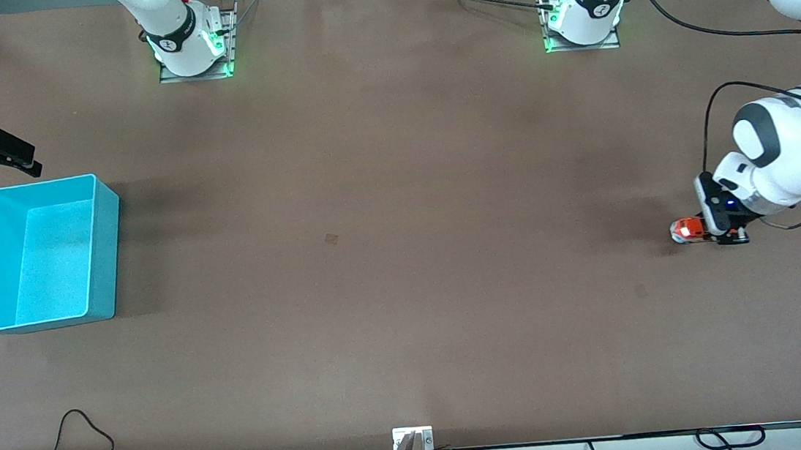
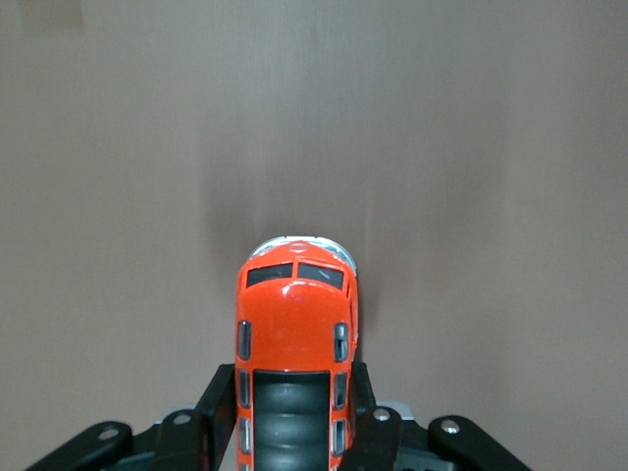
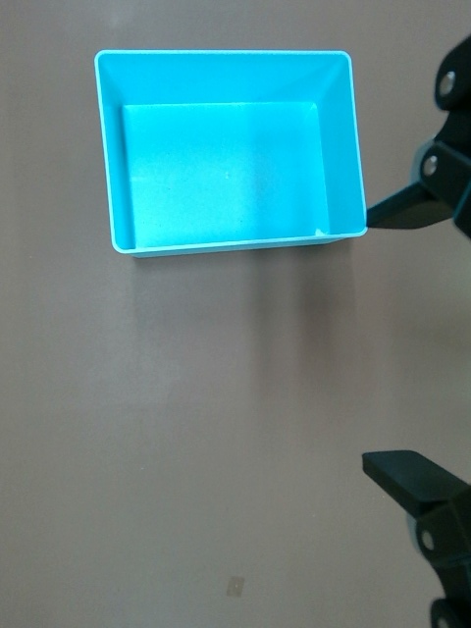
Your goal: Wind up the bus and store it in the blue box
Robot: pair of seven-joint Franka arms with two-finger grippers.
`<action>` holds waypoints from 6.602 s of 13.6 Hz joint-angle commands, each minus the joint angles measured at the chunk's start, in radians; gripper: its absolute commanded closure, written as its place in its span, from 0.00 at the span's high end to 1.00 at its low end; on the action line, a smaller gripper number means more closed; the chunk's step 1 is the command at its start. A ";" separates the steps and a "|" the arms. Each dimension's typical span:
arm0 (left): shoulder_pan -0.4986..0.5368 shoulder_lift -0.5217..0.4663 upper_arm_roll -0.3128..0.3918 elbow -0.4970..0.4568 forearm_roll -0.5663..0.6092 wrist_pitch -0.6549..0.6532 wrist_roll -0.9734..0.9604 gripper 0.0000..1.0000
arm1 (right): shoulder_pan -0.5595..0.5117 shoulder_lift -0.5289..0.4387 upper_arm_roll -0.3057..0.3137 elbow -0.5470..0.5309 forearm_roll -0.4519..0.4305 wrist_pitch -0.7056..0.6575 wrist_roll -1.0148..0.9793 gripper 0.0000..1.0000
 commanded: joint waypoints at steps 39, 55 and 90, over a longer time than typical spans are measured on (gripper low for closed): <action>0.034 -0.271 -0.072 0.363 0.015 -0.990 -0.737 1.00 | 0.000 -0.008 0.002 0.003 0.011 -0.005 -0.006 1.00; -0.011 -0.299 -0.296 0.541 0.013 -1.158 -1.407 1.00 | -0.004 0.006 0.002 0.003 0.015 0.002 -0.005 1.00; -0.396 -0.546 0.071 0.295 -0.033 -0.932 -1.837 1.00 | -0.034 0.600 0.000 -0.101 0.089 0.543 -1.637 1.00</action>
